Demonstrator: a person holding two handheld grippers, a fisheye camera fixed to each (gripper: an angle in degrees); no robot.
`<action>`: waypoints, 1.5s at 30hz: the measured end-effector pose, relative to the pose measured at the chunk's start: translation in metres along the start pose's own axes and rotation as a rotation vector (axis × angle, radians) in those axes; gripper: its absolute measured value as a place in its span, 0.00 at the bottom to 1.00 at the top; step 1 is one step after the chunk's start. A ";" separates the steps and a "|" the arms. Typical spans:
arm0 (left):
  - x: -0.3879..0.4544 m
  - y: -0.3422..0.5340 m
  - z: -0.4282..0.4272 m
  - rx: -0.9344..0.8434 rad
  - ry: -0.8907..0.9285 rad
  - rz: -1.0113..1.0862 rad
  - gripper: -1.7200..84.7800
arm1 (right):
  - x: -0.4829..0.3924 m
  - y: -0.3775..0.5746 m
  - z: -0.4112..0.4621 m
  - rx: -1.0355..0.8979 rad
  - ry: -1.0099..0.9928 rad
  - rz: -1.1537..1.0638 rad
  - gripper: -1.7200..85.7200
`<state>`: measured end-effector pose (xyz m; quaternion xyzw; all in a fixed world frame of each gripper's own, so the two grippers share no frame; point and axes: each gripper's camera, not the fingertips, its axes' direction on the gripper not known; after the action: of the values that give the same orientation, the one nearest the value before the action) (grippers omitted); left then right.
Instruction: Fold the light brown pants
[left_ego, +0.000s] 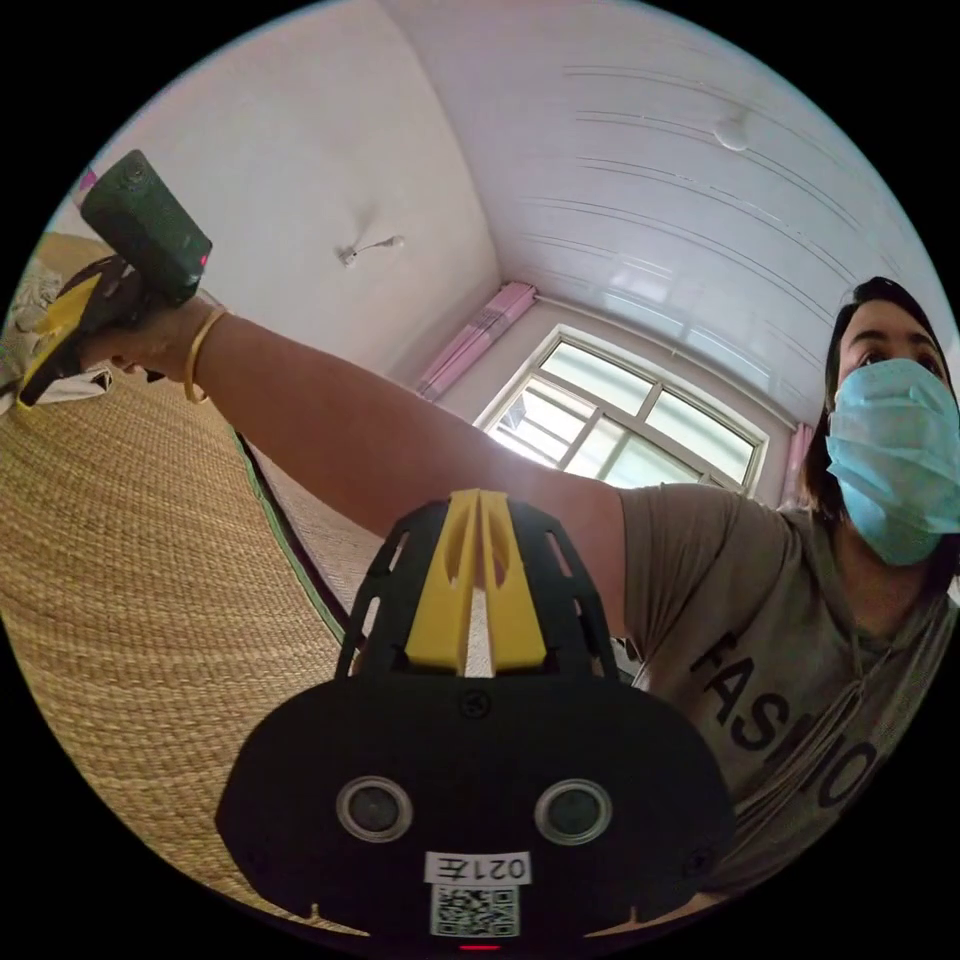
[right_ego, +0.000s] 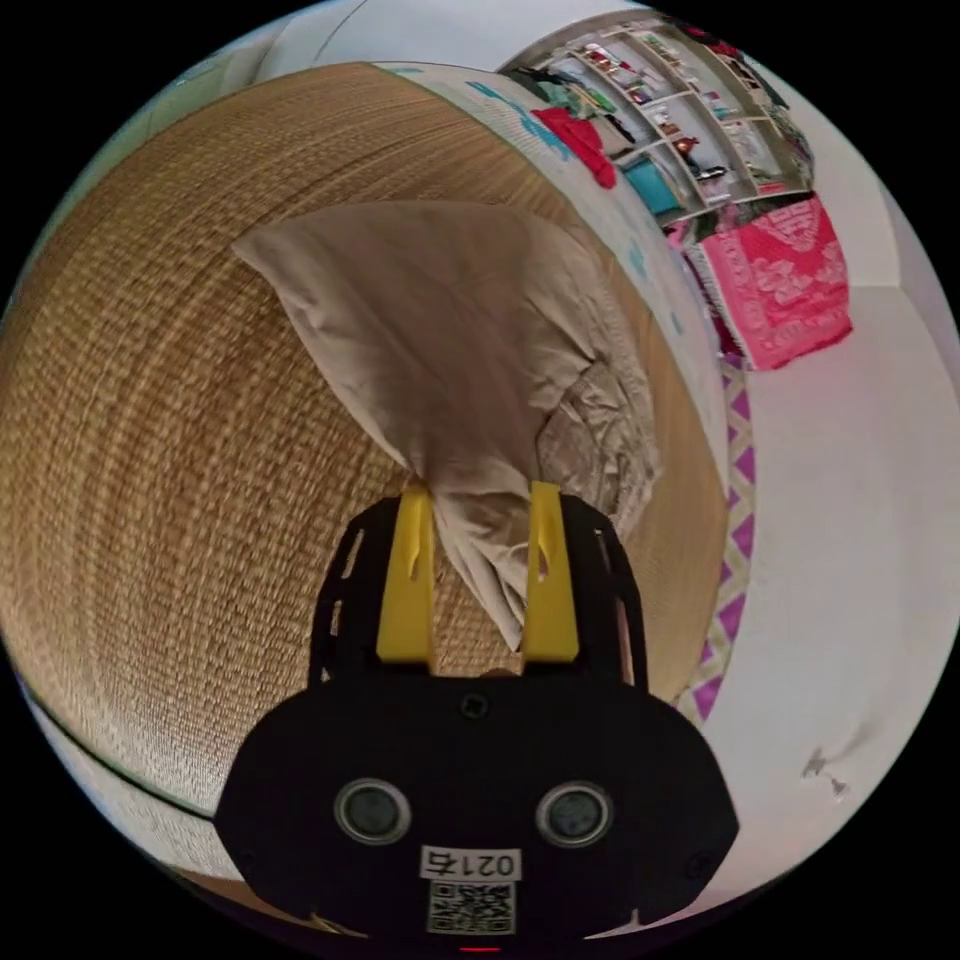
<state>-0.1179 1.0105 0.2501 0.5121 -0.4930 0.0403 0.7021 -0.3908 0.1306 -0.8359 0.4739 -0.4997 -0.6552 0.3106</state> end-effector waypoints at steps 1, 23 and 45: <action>-0.003 -0.004 0.004 -0.003 -0.003 -0.012 0.01 | 0.004 -0.002 -0.001 0.005 -0.019 0.014 0.10; -0.022 -0.031 0.262 -0.560 -0.170 -0.138 0.01 | -0.372 0.448 -0.269 -0.379 -0.059 0.593 0.01; 0.245 -0.004 0.616 -0.816 -0.489 0.501 0.15 | -0.570 0.964 -0.284 0.418 -0.353 1.905 0.14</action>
<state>-0.3918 0.4316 0.4204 0.0590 -0.7250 -0.1089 0.6775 0.0131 0.2335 0.2414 -0.1852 -0.8166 -0.0917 0.5390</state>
